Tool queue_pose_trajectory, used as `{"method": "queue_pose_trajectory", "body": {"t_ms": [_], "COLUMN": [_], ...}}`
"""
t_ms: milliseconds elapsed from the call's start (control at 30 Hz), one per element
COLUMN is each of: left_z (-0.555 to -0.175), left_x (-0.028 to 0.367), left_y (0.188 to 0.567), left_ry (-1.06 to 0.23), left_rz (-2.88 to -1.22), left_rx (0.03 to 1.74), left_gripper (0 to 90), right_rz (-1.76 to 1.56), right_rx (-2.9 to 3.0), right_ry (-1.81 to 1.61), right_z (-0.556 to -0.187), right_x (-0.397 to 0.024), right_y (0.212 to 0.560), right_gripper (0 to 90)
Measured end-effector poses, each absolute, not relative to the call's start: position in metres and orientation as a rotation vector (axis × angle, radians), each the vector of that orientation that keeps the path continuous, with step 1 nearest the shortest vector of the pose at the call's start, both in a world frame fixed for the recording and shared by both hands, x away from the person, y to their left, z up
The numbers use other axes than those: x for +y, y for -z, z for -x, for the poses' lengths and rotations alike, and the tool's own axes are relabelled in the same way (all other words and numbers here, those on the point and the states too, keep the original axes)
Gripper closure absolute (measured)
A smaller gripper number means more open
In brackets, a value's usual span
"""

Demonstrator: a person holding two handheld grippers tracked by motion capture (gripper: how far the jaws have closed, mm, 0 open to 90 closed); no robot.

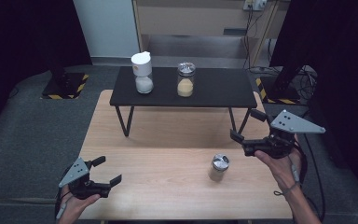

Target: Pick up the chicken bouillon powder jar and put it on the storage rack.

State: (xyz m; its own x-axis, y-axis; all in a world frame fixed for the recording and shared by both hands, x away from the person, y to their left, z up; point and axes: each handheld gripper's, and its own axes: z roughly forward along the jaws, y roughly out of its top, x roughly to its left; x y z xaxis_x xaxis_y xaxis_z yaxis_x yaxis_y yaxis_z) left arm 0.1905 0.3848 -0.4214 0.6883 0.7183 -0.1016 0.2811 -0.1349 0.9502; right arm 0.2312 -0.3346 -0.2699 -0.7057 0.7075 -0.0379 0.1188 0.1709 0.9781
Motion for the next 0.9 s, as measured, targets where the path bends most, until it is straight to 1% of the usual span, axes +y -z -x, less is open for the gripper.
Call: {"method": "queue_pose_trajectory", "body": {"t_ms": [533,900], "left_z": [-0.19,-0.19], "left_x": [0.385,0.385], "left_y": [0.421,0.422], "left_ry": [-0.463,-0.462], "left_rz": [-1.712,-1.711], "left_rx": [0.807,0.81], "left_gripper": [2.1,2.1], "right_rz": [-0.795,-0.853], "right_rx": [1.958,1.999], "right_ry": [-1.574,-1.551], "right_z": [-0.203,-0.196], "right_x": [-0.349,-0.358], "right_y": [0.295,0.328], "right_gripper": [5.9,5.8]}}
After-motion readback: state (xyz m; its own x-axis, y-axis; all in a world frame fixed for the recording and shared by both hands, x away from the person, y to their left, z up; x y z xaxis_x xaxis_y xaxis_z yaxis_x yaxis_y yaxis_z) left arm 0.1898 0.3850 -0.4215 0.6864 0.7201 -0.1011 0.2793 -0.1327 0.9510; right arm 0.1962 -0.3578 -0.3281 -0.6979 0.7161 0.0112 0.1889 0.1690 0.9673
